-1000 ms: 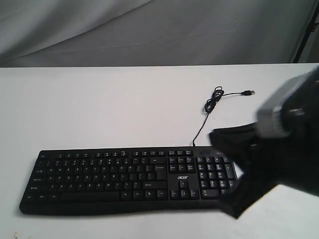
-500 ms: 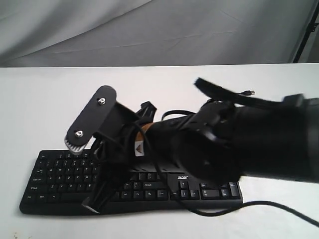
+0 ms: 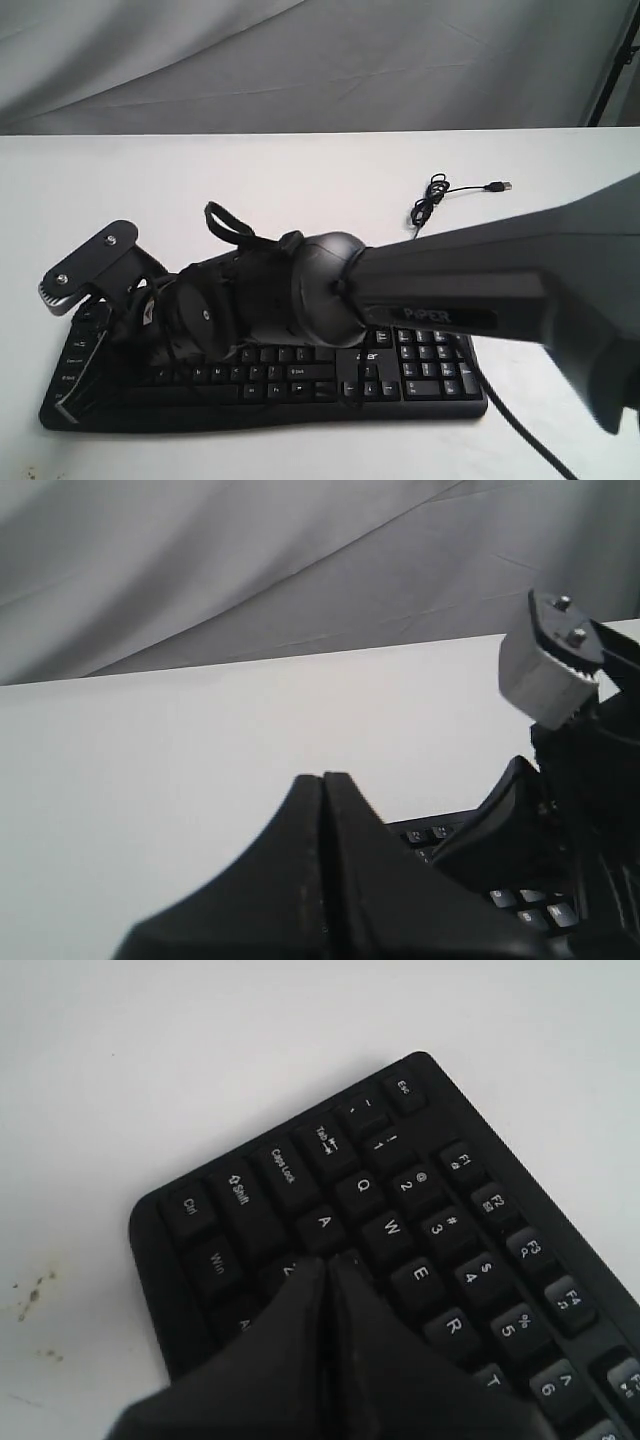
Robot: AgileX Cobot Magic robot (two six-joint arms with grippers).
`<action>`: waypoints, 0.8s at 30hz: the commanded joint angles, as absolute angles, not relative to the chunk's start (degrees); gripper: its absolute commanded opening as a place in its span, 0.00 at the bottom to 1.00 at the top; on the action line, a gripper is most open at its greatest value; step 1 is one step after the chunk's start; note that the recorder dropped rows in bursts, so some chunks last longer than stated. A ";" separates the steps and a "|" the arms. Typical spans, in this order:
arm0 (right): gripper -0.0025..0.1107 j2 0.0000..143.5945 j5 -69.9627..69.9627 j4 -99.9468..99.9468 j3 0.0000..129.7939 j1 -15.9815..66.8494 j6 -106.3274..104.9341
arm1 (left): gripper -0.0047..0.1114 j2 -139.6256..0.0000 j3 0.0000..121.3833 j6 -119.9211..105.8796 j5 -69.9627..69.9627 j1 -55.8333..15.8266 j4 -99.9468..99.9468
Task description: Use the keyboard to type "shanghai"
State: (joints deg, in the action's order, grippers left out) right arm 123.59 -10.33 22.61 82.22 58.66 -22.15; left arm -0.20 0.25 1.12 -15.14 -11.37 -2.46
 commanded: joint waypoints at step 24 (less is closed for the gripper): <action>0.02 129.55 -15.93 22.63 90.12 57.16 -38.72 | 0.04 0.00 0.00 1.28 -14.87 -11.60 -2.51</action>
State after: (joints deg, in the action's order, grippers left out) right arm 129.61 -15.11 22.98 89.81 57.54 -37.76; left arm -0.20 0.25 1.12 -15.14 -11.37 -2.46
